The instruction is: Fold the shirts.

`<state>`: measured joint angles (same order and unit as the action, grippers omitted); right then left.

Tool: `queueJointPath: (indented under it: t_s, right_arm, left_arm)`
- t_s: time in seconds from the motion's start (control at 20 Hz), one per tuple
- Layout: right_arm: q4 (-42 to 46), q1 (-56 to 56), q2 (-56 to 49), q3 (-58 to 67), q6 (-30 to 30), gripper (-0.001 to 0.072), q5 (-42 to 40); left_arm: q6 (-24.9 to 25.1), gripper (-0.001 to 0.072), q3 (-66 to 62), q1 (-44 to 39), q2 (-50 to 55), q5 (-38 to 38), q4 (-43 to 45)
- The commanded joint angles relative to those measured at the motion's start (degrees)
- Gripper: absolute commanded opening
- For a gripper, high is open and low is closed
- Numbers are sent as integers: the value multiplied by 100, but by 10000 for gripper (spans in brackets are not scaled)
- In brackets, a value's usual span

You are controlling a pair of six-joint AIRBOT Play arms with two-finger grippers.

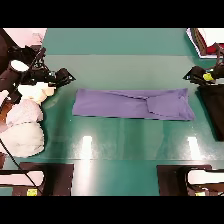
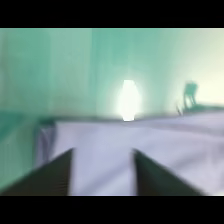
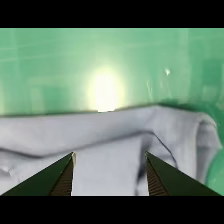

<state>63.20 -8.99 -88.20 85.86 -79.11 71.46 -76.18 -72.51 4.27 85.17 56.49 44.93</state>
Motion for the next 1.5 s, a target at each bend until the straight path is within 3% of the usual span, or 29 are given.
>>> queueJointPath:
  t_s: [0.0, 0.05, 0.1, 0.2, 0.35, 0.85, 0.95, 1.0, 1.1, 1.2, 1.25, 1.35, 1.45]
  right_arm:
    - [-352, -562, 212, -363, 588, 517, 461]
    - [-350, -756, 284, -601, 726, 578, 507]
    - [-354, -1003, 313, -850, 772, 718, 531]
    - [-417, -1449, 208, -1224, 872, 719, 627]
    - [-975, -1849, -291, -1425, 1491, 715, 1038]
    - [-1117, -1270, -1541, -514, 1663, 686, 1510]
    - [-1117, -1095, -1620, -516, 1665, 642, 1620]
    - [-1115, -1003, -1622, -518, 1668, 565, 1687]
    - [-1113, -855, -1617, -518, 1668, 538, 1733]
    - [-1110, -778, -1617, -518, 1668, 428, 1768]
    - [-1117, -748, -1613, -516, 1665, 424, 1801]
    - [-1115, -686, -1532, -518, 1670, 27, 1871]
    - [-1119, -640, -1307, -516, 1665, 19, 1856]
  left_arm:
    - [170, 26, -210, -55, -11, 756, -50]
    - [212, 32, -210, -116, -11, 850, -39]
    - [210, 32, -210, -205, -11, 933, -39]
    - [210, 32, -208, -466, -11, 990, -37]
    - [205, 32, -205, -920, -4, 953, -37]
    - [92, 32, -205, -1488, -4, 852, -37]
    - [81, 24, -205, -1488, -4, 857, -37]
    - [-9, 24, -205, -1488, 2, 861, -35]
    - [-50, 23, -208, -1556, 31, 844, -11]
    - [-55, 23, -208, -1738, 44, 656, 125]
    - [-57, 23, -208, -1864, 44, 450, 168]
    - [-173, 23, -212, -2083, 72, 39, 179]
    - [-188, 23, -369, -2280, 262, -105, 177]
